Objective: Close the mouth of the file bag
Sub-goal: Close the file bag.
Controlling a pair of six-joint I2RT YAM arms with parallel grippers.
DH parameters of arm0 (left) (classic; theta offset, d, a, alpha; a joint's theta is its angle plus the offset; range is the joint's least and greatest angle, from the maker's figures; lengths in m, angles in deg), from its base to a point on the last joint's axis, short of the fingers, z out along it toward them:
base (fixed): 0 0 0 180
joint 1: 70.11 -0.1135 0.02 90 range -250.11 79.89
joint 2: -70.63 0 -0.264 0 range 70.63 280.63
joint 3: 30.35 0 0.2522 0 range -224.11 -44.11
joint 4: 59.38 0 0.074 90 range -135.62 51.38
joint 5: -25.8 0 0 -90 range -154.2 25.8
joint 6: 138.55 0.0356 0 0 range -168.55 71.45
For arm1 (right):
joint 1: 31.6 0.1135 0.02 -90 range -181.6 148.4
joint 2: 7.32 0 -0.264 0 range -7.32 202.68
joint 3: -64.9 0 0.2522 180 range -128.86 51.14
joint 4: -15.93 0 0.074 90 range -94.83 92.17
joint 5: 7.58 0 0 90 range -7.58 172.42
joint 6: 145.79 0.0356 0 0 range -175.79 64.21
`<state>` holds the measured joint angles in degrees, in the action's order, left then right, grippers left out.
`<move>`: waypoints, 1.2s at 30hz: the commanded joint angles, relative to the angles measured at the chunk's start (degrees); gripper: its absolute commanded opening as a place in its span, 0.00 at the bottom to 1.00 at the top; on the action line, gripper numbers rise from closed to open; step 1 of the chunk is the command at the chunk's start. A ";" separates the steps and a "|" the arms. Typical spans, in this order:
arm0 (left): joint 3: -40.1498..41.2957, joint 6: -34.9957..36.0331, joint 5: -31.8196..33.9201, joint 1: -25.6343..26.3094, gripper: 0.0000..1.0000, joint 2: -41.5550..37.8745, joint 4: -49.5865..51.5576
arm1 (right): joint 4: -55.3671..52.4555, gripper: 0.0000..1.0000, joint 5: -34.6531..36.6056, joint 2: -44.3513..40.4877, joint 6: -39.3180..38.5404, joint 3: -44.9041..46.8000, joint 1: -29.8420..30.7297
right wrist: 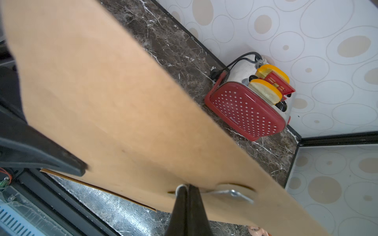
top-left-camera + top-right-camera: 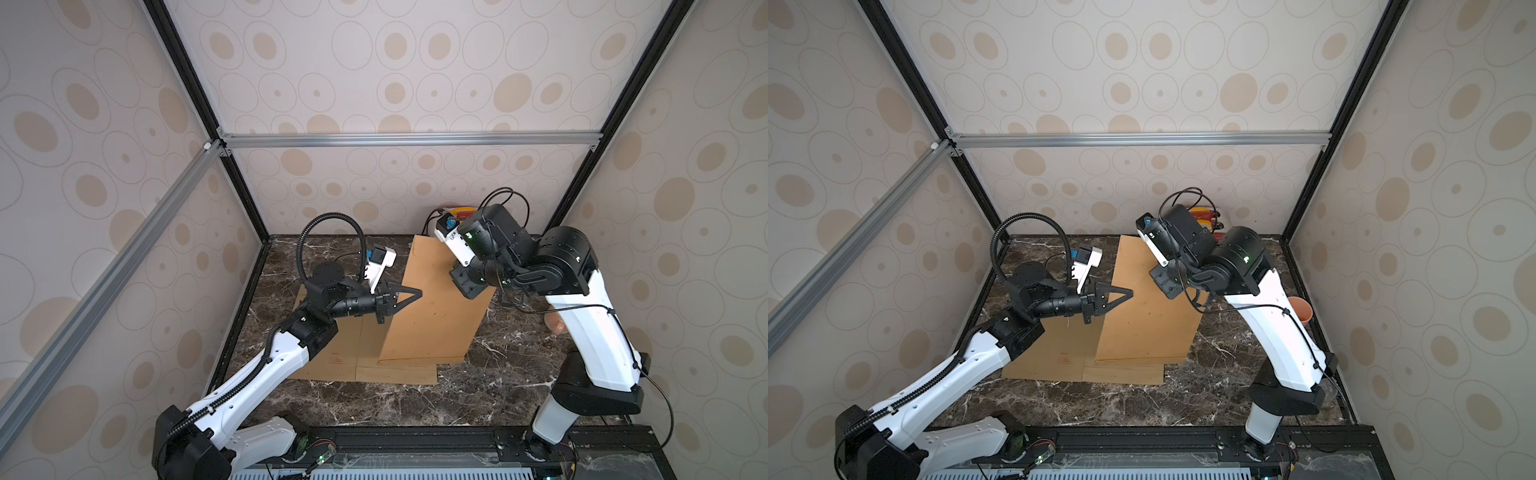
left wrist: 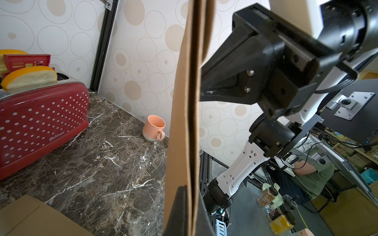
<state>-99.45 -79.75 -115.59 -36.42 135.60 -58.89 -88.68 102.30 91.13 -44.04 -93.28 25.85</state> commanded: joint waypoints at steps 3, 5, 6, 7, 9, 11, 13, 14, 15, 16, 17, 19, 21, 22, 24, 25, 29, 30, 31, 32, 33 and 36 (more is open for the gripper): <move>-2.50 1.26 -1.25 0.49 0.00 0.00 -0.34 | 1.51 0.00 -4.77 -0.47 0.55 0.96 -0.21; -2.51 1.23 -1.33 0.46 0.00 0.01 -0.34 | 3.27 0.00 -6.79 -1.52 1.30 2.88 -0.16; -2.55 1.26 -1.30 0.50 0.00 0.06 -0.34 | 4.30 0.00 -8.04 -2.17 1.48 3.87 -0.22; -2.53 1.23 -1.33 0.49 0.00 0.07 -0.34 | 5.64 0.00 -9.42 -2.91 1.69 5.13 -0.23; -2.52 1.13 -1.33 0.52 0.00 0.09 -0.43 | 7.62 0.00 -11.33 -3.91 2.21 7.15 -0.20; -2.50 0.91 -1.34 0.51 0.00 0.07 -0.69 | 8.84 0.00 -12.41 -4.73 2.70 9.48 -0.21; -2.33 0.59 -1.32 0.52 0.00 -0.01 -1.17 | 10.16 0.00 -12.17 -6.04 3.01 12.26 -0.20; -2.09 0.19 -1.31 0.51 0.00 -0.10 -1.76 | 11.16 0.00 -11.70 -7.26 3.17 15.39 -0.19; -1.85 -0.34 -1.34 0.50 0.00 -0.10 -2.54 | 12.28 0.00 -11.00 -8.53 3.40 17.29 -0.20; -1.55 -1.13 -1.38 0.52 0.00 -0.15 -3.58 | 13.59 0.00 -9.53 -10.28 3.81 19.99 -0.22; -1.36 -1.63 -1.47 0.52 0.00 -0.12 -4.22 | 15.56 0.00 -8.20 -12.43 3.89 23.23 -0.18; -1.28 -2.40 -1.60 0.51 0.00 -0.04 -5.27 | 20.58 0.00 -6.89 -17.00 3.81 29.96 -0.26; -1.01 -3.23 -2.23 0.49 0.00 0.07 -6.71 | 26.55 0.00 -7.55 -21.93 3.46 36.79 -0.73; -0.92 -3.60 -2.60 0.54 0.00 0.20 -7.31 | 29.22 0.00 -8.67 -24.13 3.45 39.91 -1.52; -0.92 -3.55 -2.58 0.50 0.00 0.24 -7.30 | 32.41 0.00 -10.48 -27.56 3.69 43.93 -2.72; -0.92 -3.60 -2.57 0.50 0.00 0.38 -7.29 | 33.89 0.00 -12.06 -29.12 3.65 45.82 -3.28; -0.92 -4.19 -2.57 0.50 0.00 0.67 -8.01 | 36.96 0.10 -20.56 -32.64 4.04 50.99 -5.31; -0.92 -4.47 -2.65 0.54 0.00 0.84 -8.31 | 37.52 0.11 -21.95 -33.10 4.11 52.08 -5.66; -0.83 -4.69 -2.66 0.56 0.00 0.99 -8.56 | 38.20 0.11 -22.95 -33.49 4.21 53.09 -5.98; -0.77 -4.82 -2.78 0.52 0.00 0.96 -8.74 | 38.88 0.10 -23.44 -33.86 4.21 53.93 -6.40; -0.74 -4.92 -2.74 0.50 0.00 1.04 -8.86 | 39.32 0.07 -24.10 -34.07 4.37 54.63 -6.94; -0.74 -4.91 -2.85 0.58 0.00 0.88 -8.87 | 39.46 0.00 -24.16 -34.46 4.38 54.75 -8.03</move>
<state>-99.42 -83.71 -117.21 -36.22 136.62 -64.47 -51.77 80.75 57.32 -40.07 -38.94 18.70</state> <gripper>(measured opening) 0.046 0.047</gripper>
